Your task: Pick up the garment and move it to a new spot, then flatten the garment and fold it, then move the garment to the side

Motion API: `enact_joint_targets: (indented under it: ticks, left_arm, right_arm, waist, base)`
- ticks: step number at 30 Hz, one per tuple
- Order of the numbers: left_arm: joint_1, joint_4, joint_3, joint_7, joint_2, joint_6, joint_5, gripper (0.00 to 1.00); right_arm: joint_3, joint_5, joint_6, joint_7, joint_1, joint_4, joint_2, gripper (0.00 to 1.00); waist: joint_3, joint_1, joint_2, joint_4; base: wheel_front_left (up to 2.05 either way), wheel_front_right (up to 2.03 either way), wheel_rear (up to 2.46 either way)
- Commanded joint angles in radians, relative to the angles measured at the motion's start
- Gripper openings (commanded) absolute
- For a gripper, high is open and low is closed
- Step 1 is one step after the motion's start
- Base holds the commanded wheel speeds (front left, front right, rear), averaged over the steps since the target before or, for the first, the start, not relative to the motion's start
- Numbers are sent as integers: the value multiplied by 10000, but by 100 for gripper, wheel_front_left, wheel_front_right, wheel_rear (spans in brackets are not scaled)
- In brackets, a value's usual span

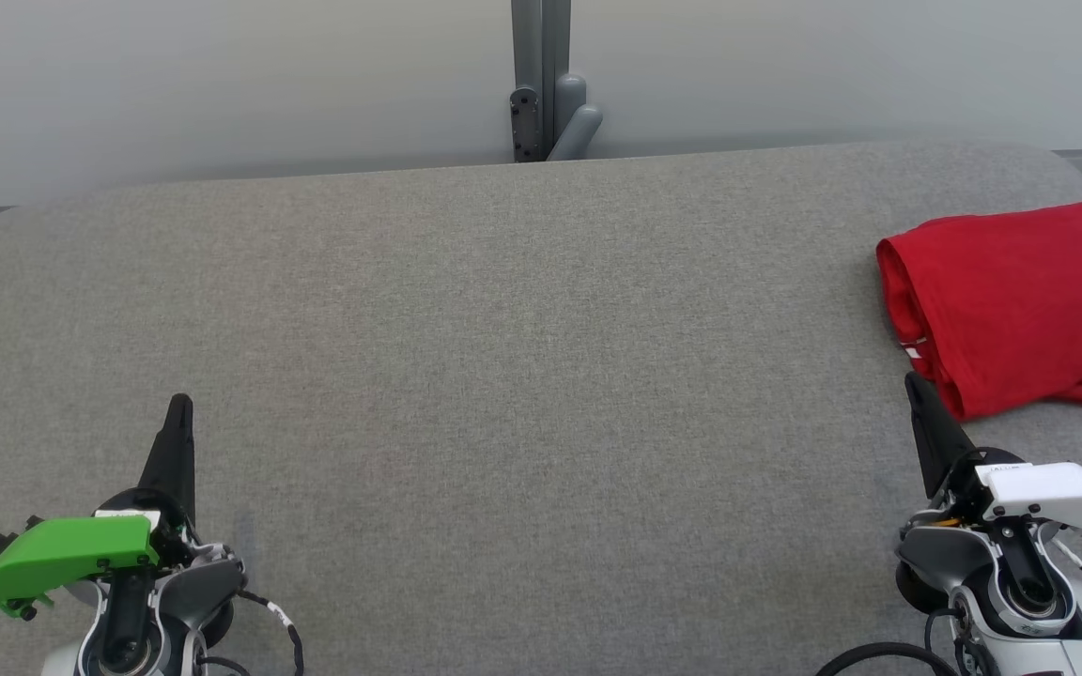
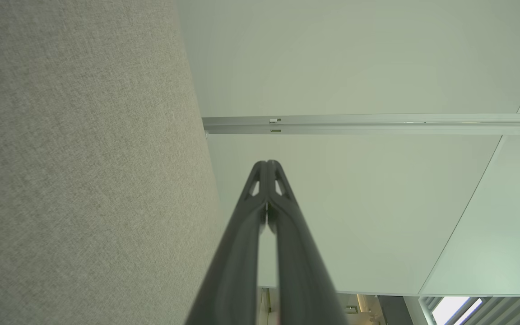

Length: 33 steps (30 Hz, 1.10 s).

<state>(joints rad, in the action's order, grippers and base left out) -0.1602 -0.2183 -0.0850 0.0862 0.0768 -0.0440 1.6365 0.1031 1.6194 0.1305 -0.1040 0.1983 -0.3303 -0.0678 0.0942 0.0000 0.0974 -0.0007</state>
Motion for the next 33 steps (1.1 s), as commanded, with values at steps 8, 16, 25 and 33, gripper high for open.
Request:
enact_joint_targets:
  ticks: [8, 16, 25, 33]
  left_arm:
    - [-131, -5, -27, 23, -12, -5, -5, 0]
    - [-131, -5, -35, 36, -22, -4, -22, 0]
    - [-133, -4, -46, 50, -31, -3, -38, 0]
    - [-133, -4, -58, 59, -40, -2, -55, 0]
  right_arm:
    - [-43, 79, 4, 55, 57, -7, -47, 0]
    - [-70, 119, 4, 63, 52, -4, -72, 0]
    - [-109, 154, 4, 91, 46, 0, -97, 0]
    - [-152, 184, 4, 134, 40, 3, -133, 0]
  waist:
    - [0, 0, 0, 0]
    - [0, 0, 0, 0]
    - [0, 0, 0, 0]
    - [0, 0, 0, 0]
  base:
    - [0, 0, 0]
    - [0, 0, 0]
    - [0, 0, 0]
    - [0, 0, 0]
